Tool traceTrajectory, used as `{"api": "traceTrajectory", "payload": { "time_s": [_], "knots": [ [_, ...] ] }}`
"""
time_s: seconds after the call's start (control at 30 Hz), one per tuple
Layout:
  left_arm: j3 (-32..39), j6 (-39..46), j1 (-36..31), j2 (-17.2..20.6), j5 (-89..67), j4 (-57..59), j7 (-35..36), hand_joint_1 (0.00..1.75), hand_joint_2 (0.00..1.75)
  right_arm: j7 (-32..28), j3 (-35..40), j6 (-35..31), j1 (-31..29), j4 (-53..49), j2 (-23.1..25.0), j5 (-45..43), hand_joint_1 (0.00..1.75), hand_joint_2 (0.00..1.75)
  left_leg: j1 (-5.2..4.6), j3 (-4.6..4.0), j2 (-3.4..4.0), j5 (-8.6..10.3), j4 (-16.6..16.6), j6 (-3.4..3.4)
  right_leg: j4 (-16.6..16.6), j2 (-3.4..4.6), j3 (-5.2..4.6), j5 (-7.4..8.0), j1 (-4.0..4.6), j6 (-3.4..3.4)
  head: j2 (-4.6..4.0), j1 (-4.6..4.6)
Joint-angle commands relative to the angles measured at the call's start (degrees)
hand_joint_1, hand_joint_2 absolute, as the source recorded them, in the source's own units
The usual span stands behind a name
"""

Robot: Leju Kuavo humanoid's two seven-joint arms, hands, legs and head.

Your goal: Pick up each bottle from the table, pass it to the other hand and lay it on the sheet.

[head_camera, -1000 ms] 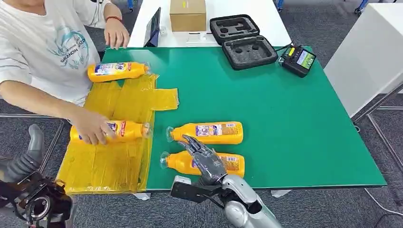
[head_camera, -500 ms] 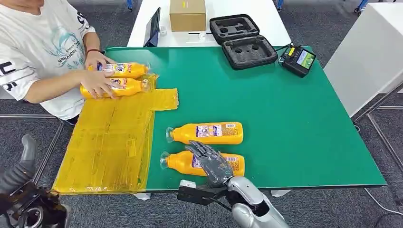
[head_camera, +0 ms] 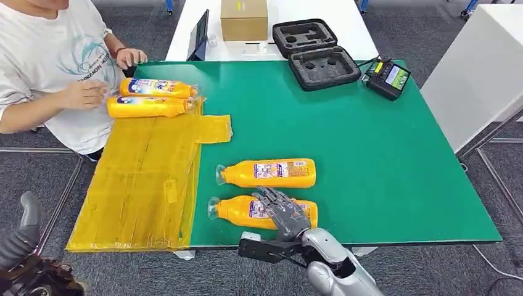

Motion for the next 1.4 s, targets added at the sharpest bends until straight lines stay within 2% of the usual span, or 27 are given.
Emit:
{"api": "traceTrajectory", "payload": {
  "time_s": [0.03, 0.23, 0.3, 0.33, 0.37, 0.4, 0.43, 0.53, 0.83, 0.9, 0.97, 1.0, 1.07, 1.13, 1.17, 1.2, 1.23, 1.27, 1.4],
  "knots": [
    [2.21, -0.74, -0.41, -1.91, -0.2, 0.97, 0.26, 0.0, 1.75, 1.57, -1.33, -0.34, -2.69, 6.0, 0.56, 0.54, 0.0, 1.75, 0.01, 0.32, 0.03, -0.15, -0.02, -0.02, -0.04, 0.1, 0.3, -0.11, 0.0, -0.02, 0.0, -0.02],
    [2.35, -0.64, -0.46, -1.85, 0.0, 1.22, 0.26, 0.0, 1.75, 1.83, -1.77, 0.03, -3.62, 8.27, 0.5, 0.47, 0.0, 1.75, 0.0, 0.22, -0.03, -0.08, -0.04, -0.02, -0.05, 0.03, 0.22, -0.06, -0.01, -0.02, 0.0, 0.0],
    [2.38, -1.3, -0.7, -1.77, 0.4, 1.88, 0.26, 0.0, 1.75, 2.06, -1.55, 2.17, -4.24, 10.31, 0.57, -0.2, 0.0, 1.75, -0.01, 0.24, 0.02, -0.09, -0.05, -0.01, -0.05, 0.08, 0.22, -0.05, -0.01, -0.02, 0.0, 0.0],
    [2.33, -1.43, -0.9, -1.72, 0.33, 2.21, 0.26, 0.0, 1.75, 1.93, -1.41, 2.71, -4.53, 11.04, 0.53, -0.42, 0.47, 1.75, -0.01, 0.34, -0.01, -0.12, -0.06, -0.02, -0.05, 0.08, 0.31, -0.09, -0.01, -0.03, 0.0, 0.0],
    [2.25, -1.56, -1.04, -1.6, 0.25, 2.53, 0.26, 0.0, 1.75, 1.72, -1.31, 3.2, -4.77, 11.56, 0.54, -0.76, 0.86, 1.75, -0.01, 0.21, -0.03, -0.06, -0.05, -0.01, -0.06, 0.03, 0.21, -0.04, -0.01, -0.02, 0.0, 0.0],
    [2.19, -1.7, -1.43, -1.42, 0.31, 3.04, 0.26, 0.0, 1.75, 1.61, -1.1, 4.05, -5.24, 12.23, 0.46, -0.97, 1.52, 1.75, 0.0, 0.31, -0.04, -0.1, -0.07, -0.02, -0.07, 0.04, 0.31, -0.08, 0.0, -0.02, 0.0, -0.02],
    [2.08, -1.95, -1.89, -1.15, 0.31, 3.81, 0.26, 0.0, 1.75, 1.58, -0.71, 4.94, -6.05, 13.3, 0.39, -1.13, 1.71, 1.75, -0.01, 0.29, -0.07, -0.08, -0.07, -0.01, -0.07, 0.0, 0.28, -0.07, -0.01, -0.02, 0.0, 0.0],
    [1.77, -2.29, -3.1, -0.49, 0.27, 5.62, 0.26, 0.0, 1.75, 0.87, 0.11, 7.56, -7.98, 16.05, 0.19, -2.37, 1.75, 1.75, -0.03, 0.29, -0.08, -0.03, -0.1, -0.01, -0.08, -0.02, 0.26, -0.04, -0.03, -0.01, 0.0, -0.02],
    [1.56, -2.73, -3.87, -0.07, 0.5, 7.01, 0.26, 0.0, 1.75, -1.4, 0.86, 10.05, -8.71, 18.08, 0.05, -4.96, 1.75, 1.75, 0.01, 0.65, -0.19, -0.04, -0.14, -0.03, -0.15, -0.11, 0.64, -0.07, 0.01, -0.04, 0.0, 0.0],
    [1.54, -3.09, -4.17, 0.13, 0.73, 7.7, 0.26, 0.0, 1.75, -3.97, 0.9, 10.89, -9.17, 18.18, 0.23, -7.11, 1.75, 1.75, 0.0, 0.76, -0.14, -0.07, -0.15, -0.04, -0.15, -0.06, 0.71, -0.07, 0.0, -0.04, 0.0, 0.0],
    [1.22, -4.08, -4.75, 0.67, 1.3, 9.52, 0.26, 0.0, 1.75, -12.48, -1.43, 9.47, -9.49, 16.3, 1.81, -14.38, 1.75, 1.75, 0.0, 0.72, -0.14, -0.05, -0.13, -0.04, -0.12, -0.06, 0.67, -0.05, 0.0, -0.05, 0.0, -0.02],
    [1.15, -4.62, -4.69, 0.65, 1.64, 9.64, 0.26, 0.0, 1.75, -13.95, -1.7, 9.11, -9.45, 15.88, 1.99, -15.58, 1.75, 1.75, 0.0, 0.67, -0.11, -0.04, -0.1, -0.02, -0.11, -0.05, 0.62, -0.03, 0.0, -0.04, 0.0, 0.0],
    [2.36, -9.94, -4.69, -0.41, 6.17, 12.36, 0.26, 0.0, 1.75, -21.88, -3.95, 5.38, -7.97, 11.0, 3.49, -22.05, 1.75, 1.75, 0.0, 0.71, -0.11, -0.02, -0.14, -0.03, -0.13, -0.05, 0.64, -0.02, -0.01, -0.04, 0.0, -0.02],
    [2.52, -11.34, -4.66, -0.58, 7.29, 12.95, 0.26, 0.0, 1.75, -23.38, -4.58, 5.01, -7.45, 9.93, 3.88, -23.61, 1.75, 1.75, -0.02, 0.7, -0.02, -0.02, -0.11, -0.02, -0.09, 0.01, 0.6, -0.01, -0.02, -0.04, 0.0, 0.07],
    [2.4, -14.4, -4.15, -0.71, 12.13, 15.79, 0.26, 0.0, 1.75, -24.48, -5.9, 4.95, -4.95, 5.35, 4.59, -26.72, 1.75, 1.75, -0.02, 0.76, 0.04, -0.05, -0.13, -0.04, -0.09, 0.08, 0.64, -0.03, -0.03, -0.07, 0.0, 0.0],
    [1.98, -15.54, -3.5, -0.21, 16.01, 17.19, 0.26, 0.0, 1.75, -28.05, -7.58, 2.13, -2.71, 2.2, 5.96, -28.83, 1.75, 1.75, -0.04, 0.63, 0.04, -0.03, -0.11, -0.04, -0.04, 0.05, 0.5, 0.02, -0.05, -0.08, 0.0, -0.02],
    [1.99, -15.61, -3.19, -0.13, 16.24, 16.97, 0.26, 0.0, 1.75, -28.0, -7.32, 2.07, -2.15, 1.07, 5.97, -28.84, 1.75, 1.75, -0.06, 0.7, -0.04, -0.07, -0.15, -0.06, -0.04, -0.01, 0.57, -0.06, -0.06, -0.1, 0.0, 0.0],
    [1.35, -16.53, -2.98, 0.38, 19.78, 18.09, 0.49, 0.0, 1.75, -32.05, -9.2, 1.33, -0.74, -1.2, 7.53, -33.46, 1.75, 1.75, -0.04, 0.62, -0.12, -0.03, -0.15, -0.04, -0.06, -0.09, 0.51, -0.06, -0.05, -0.08, 0.0, -0.04],
    [1.32, -16.71, -2.93, 1.08, 23.35, 18.5, 1.26, 0.0, 1.75, -35.64, -11.32, -1.75, 0.67, -4.76, 10.17, -39.06, 1.75, 1.75, -0.02, 0.42, 0.01, -0.04, -0.06, 0.0, -0.01, 0.04, 0.36, -0.07, -0.02, -0.04, 0.0, -0.02]
  ]
}}
